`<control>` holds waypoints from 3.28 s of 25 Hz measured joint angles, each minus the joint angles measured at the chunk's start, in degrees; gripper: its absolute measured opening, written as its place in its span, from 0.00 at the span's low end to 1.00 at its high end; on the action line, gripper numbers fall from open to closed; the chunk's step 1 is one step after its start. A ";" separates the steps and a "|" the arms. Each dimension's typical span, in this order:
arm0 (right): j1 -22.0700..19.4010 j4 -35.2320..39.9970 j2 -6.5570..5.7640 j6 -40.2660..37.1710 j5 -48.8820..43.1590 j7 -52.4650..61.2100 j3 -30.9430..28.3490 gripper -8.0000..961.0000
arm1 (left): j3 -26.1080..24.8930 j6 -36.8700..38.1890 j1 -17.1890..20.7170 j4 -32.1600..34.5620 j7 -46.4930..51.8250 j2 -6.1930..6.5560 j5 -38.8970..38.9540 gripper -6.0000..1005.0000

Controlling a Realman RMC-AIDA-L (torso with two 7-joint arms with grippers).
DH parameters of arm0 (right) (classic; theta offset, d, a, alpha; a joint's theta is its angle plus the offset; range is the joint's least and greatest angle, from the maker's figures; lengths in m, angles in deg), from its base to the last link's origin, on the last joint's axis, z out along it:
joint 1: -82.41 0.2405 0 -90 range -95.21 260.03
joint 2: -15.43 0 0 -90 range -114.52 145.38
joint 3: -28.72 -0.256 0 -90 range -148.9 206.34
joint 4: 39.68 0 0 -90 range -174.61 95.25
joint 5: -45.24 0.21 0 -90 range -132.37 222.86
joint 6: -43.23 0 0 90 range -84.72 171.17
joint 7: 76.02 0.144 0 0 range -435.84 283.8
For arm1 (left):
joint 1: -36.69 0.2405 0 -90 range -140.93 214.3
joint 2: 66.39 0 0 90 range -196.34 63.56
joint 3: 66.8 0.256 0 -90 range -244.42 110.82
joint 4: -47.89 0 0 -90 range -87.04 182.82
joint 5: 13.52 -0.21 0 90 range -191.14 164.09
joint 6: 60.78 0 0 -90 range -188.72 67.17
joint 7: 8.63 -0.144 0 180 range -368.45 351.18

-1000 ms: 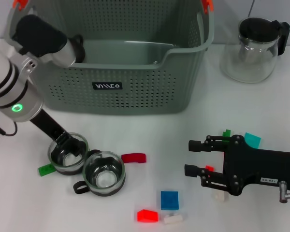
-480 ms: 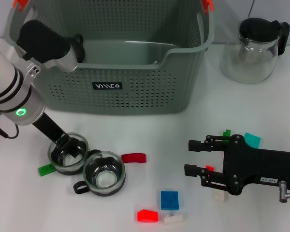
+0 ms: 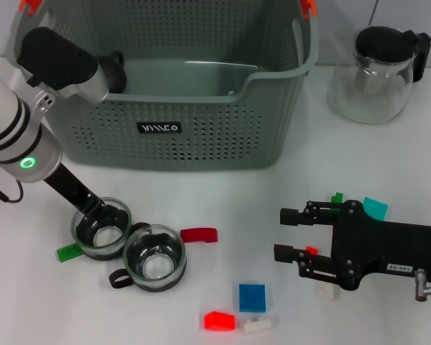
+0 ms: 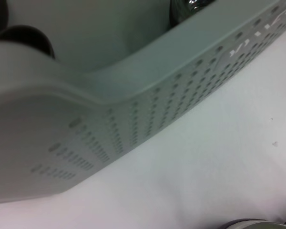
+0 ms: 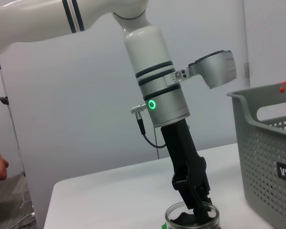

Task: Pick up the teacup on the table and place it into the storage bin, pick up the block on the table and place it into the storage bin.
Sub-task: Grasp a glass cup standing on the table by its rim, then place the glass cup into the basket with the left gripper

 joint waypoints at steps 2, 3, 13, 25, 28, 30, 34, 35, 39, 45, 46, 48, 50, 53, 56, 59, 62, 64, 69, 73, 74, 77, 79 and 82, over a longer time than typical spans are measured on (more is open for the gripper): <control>0.00 0.00 0.00 0.00 0.00 0.00 0.00 0.59 | -0.01 -0.01 0.01 0.00 0.15 0.05 0.00 0.47; 0.00 0.00 0.00 0.00 0.00 0.00 0.00 0.59 | -0.06 -0.02 0.05 0.01 0.23 0.08 0.00 0.43; 0.00 -0.09 0.00 -0.11 0.00 0.05 0.00 0.59 | -1.94 0.94 0.36 0.47 0.78 0.42 0.02 0.08; 0.21 -0.09 0.00 -0.52 0.00 0.09 0.00 0.59 | -25.96 10.73 -0.30 -0.09 -12.53 2.49 7.87 0.05; 0.22 -0.09 0.00 -0.72 0.00 0.09 0.00 0.59 | -31.82 14.94 -0.28 -4.36 -17.66 4.97 14.04 0.06; 0.24 -0.09 0.00 -0.72 0.00 0.09 0.01 0.59 | -33.65 16.37 -0.24 -6.55 -19.54 6.04 16.17 0.06; 0.26 -0.09 0.00 -0.73 0.00 0.09 0.00 0.59 | -42.84 23.04 -0.16 -15.16 -27.50 10.02 24.15 0.06; 0.26 -0.09 0.00 -0.73 0.00 0.09 0.00 0.59 | -44.28 24.22 -0.20 -15.68 -28.22 10.25 25.30 0.06; 0.18 -0.09 0.00 -0.72 0.00 0.09 0.00 0.59 | -46.88 27.57 -0.81 -16.41 -28.67 10.72 32.57 0.06; -0.47 -0.09 -0.06 -0.74 0.17 -0.68 -0.07 0.59 | -46.45 25.12 -4.71 -16.14 -23.97 10.48 42.79 0.07; -0.65 -0.14 -0.08 -0.94 0.32 -1.33 -0.27 0.59 | -45.93 23.58 -6.14 -16.09 -23.10 10.46 43.39 0.07; -1.11 -0.94 -0.13 -1.93 0.49 -3.89 -1.51 0.59 | -44.18 19.71 -8.52 -15.94 -21.84 10.46 43.48 0.07; -1.20 -2.39 -0.10 -3.31 0.52 -6.47 -3.62 0.59 | -41.03 14.37 -11.13 -15.75 -20.80 10.48 43.47 0.07; -1.15 -3.57 0.10 -4.99 0.45 -8.06 -6.63 0.59 | -33.21 4.81 -13.52 -15.51 -18.08 10.88 42.23 0.07; -0.54 -3.63 0.45 -5.34 0.25 -8.23 -7.04 0.59 | -25.87 -4.39 -14.27 -14.35 -14.22 11.12 39.43 0.07; 0.95 -4.38 0.74 -5.34 0.15 -8.59 -6.74 0.59 | -21.70 -11.52 -14.16 -12.90 -10.91 10.71 34.49 0.07; 2.33 -5.74 0.67 -5.57 0.15 -8.51 -6.75 0.59 | -19.03 -18.63 -15.29 -14.06 -8.08 9.10 25.84 0.08; 2.48 -6.14 0.49 -5.60 0.15 -8.35 -6.88 0.59 | -18.03 -21.31 -16.24 -14.94 -7.35 8.17 22.56 0.08; 2.57 -6.56 0.50 -5.65 0.14 -8.54 -6.76 0.59 | -13.85 -29.31 -18.18 -16.26 -6.20 3.73 12.53 0.08; 2.48 -6.64 0.52 -5.62 0.12 -8.51 -6.73 0.59 | -9.87 -34.49 -18.96 -17.09 -4.34 0.28 2.55 0.08; 2.44 -6.64 0.52 -5.58 0.11 -8.49 -6.73 0.59 | -8.89 -35.34 -19.00 -17.28 -3.66 -0.11 1.10 0.08; 2.34 -6.67 0.50 -5.55 0.09 -8.38 -6.75 0.59 | -6.07 -36.59 -19.59 -18.76 -2.05 -0.10 0.09 0.08; 2.28 -6.68 0.46 -5.57 0.08 -8.34 -6.75 0.59 | -5.54 -36.78 -20.47 -20.27 -1.60 0.30 0.09 0.09; 2.16 -6.68 0.45 -5.56 0.05 -8.34 -6.75 0.59 | -5.36 -36.84 -21.45 -22.37 -1.48 0.70 0.05 0.09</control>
